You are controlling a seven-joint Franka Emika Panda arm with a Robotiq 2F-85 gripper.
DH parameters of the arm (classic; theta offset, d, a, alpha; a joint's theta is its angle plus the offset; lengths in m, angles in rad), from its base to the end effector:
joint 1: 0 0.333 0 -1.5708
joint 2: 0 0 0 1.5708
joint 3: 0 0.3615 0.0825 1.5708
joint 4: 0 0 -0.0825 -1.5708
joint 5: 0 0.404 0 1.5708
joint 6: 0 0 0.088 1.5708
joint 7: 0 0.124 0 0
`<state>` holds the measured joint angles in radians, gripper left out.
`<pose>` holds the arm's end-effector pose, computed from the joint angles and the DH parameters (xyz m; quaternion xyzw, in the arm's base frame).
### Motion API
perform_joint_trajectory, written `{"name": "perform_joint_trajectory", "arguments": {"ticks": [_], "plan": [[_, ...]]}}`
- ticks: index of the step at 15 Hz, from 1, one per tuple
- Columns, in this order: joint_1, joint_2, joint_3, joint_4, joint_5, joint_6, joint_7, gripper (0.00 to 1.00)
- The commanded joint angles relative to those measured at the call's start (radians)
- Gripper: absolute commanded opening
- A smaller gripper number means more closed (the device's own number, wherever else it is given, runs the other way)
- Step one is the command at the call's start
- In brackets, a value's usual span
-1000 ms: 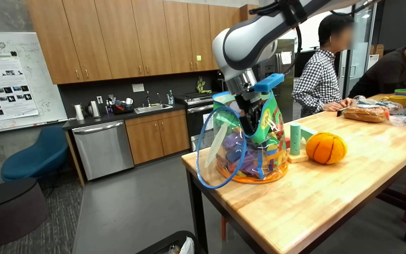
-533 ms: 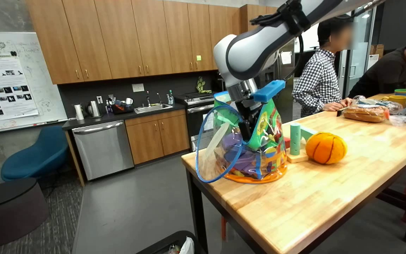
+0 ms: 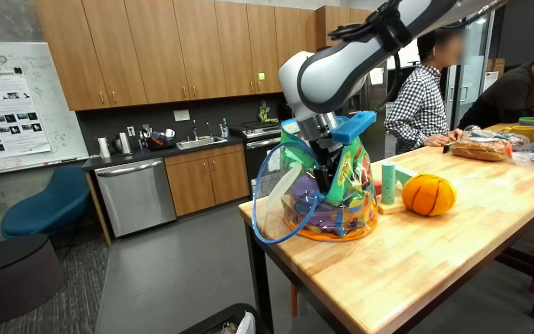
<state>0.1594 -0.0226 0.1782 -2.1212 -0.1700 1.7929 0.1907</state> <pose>0.4889 0.1538 0.4205 0.9797 0.1029 -0.1255 0.1178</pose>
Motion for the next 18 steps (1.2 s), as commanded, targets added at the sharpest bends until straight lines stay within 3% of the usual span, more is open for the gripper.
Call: {"name": "perform_joint_trajectory", "arguments": {"ticks": [1, 8, 14, 15, 18], "plan": [[0.010, 0.029, 0.005, -0.032, 0.018, 0.041, 0.022, 0.68], [0.011, 0.024, 0.007, -0.036, 0.007, 0.036, 0.020, 0.45], [0.012, -0.017, 0.011, -0.095, -0.058, 0.147, -0.043, 0.42], [-0.001, -0.198, -0.007, -0.075, -0.047, -0.007, -0.126, 0.42], [-0.006, -0.301, -0.013, -0.079, -0.101, -0.002, -0.170, 0.42]]}}
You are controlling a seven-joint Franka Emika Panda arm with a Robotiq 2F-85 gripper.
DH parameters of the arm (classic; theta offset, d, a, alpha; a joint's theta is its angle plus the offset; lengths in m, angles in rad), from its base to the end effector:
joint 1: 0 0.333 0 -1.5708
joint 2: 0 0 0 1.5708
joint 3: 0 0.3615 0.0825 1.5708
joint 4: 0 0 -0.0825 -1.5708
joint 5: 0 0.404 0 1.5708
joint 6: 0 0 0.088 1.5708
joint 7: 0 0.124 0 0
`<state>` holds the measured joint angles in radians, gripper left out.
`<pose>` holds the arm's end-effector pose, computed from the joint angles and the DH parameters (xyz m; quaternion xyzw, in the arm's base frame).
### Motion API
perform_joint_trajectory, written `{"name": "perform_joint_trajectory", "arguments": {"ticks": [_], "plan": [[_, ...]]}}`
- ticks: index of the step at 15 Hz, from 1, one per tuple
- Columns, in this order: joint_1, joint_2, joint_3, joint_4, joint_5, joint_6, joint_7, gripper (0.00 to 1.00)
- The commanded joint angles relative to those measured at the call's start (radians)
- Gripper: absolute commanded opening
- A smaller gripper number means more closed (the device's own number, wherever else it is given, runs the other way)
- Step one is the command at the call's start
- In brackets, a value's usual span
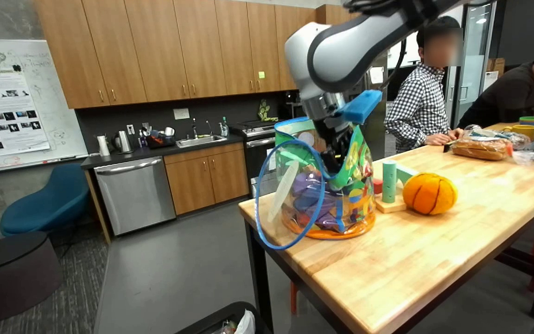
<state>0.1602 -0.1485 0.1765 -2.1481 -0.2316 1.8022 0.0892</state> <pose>0.4722 0.1437 0.4728 0.9750 0.1569 -0.0716 0.1403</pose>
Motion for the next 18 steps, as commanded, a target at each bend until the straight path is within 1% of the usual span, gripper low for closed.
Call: {"name": "perform_joint_trajectory", "arguments": {"ticks": [1, 6, 9, 10, 11, 13, 14, 15, 18], "plan": [[-0.008, -0.220, -0.013, -0.048, -0.056, -0.017, -0.083, 0.42], [-0.004, -0.454, -0.020, 0.006, -0.122, -0.094, -0.185, 0.42], [0.000, -0.556, -0.029, 0.094, -0.144, -0.182, -0.266, 0.42], [0.000, -0.583, -0.032, 0.132, -0.148, -0.216, -0.293, 0.92], [-0.004, -0.536, -0.021, 0.085, -0.130, -0.166, -0.237, 0.67], [-0.002, -0.587, -0.026, 0.126, -0.132, -0.206, -0.271, 0.78], [-0.002, -0.598, -0.028, 0.129, -0.132, -0.211, -0.277, 0.85], [-0.002, -0.602, -0.028, 0.127, -0.132, -0.211, -0.278, 0.91], [-0.001, -0.590, -0.028, 0.124, -0.132, -0.211, -0.278, 0.92]]}}
